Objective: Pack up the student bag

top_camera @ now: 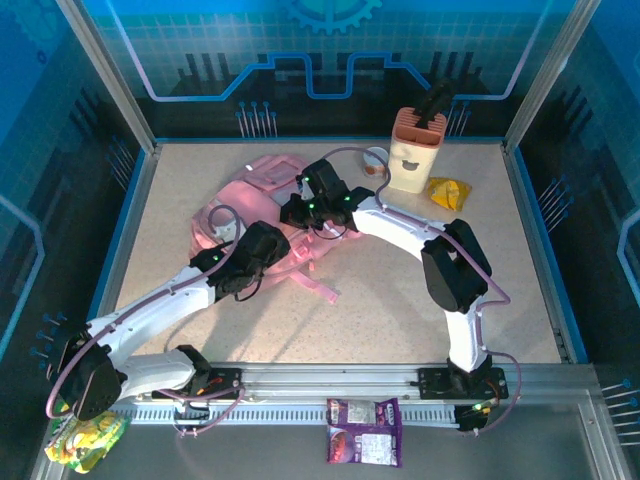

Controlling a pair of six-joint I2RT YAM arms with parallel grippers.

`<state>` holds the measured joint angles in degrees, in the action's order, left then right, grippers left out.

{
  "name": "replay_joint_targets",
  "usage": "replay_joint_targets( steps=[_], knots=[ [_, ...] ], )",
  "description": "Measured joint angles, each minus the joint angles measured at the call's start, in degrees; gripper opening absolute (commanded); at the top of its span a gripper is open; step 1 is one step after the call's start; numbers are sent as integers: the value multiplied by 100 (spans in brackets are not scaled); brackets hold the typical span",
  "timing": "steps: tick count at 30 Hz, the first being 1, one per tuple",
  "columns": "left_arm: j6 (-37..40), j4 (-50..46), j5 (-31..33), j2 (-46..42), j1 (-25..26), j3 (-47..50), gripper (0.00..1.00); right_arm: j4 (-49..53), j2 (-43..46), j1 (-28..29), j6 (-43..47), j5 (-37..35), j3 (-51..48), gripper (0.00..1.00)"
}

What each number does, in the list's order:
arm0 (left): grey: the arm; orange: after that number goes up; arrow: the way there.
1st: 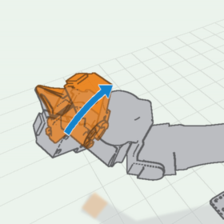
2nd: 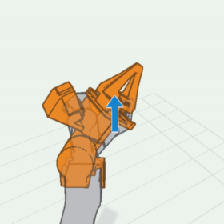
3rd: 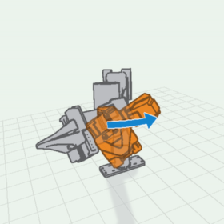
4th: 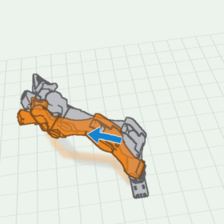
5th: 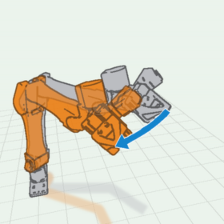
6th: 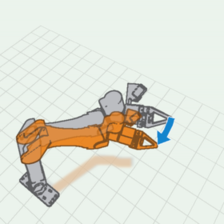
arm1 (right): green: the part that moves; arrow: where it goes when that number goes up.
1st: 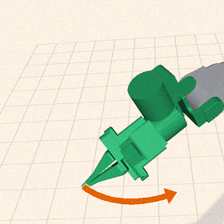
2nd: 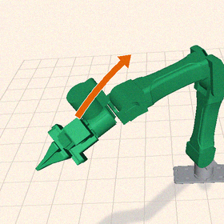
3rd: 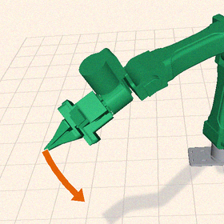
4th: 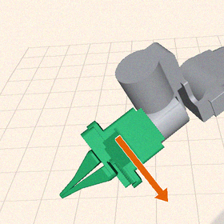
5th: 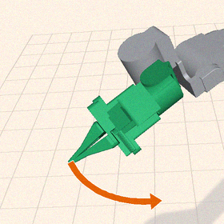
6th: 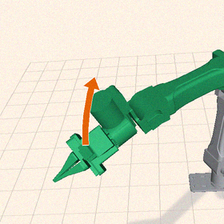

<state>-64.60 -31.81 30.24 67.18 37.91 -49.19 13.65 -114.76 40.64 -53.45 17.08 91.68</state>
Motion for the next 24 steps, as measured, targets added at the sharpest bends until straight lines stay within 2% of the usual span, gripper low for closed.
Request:
replay_joint_targets(
  steps=[9,17,24],
  knots=[
    [-28,66,186,636,9,-221,99,-133,0,9,-256,26,-20,0],
    [-133,157,299,739,9,-223,99,-214,0,17,-389,55,-26,0],
    [-448,44,452,955,-195,-308,99,-393,0,31,-507,122,-94,0]
  ],
)
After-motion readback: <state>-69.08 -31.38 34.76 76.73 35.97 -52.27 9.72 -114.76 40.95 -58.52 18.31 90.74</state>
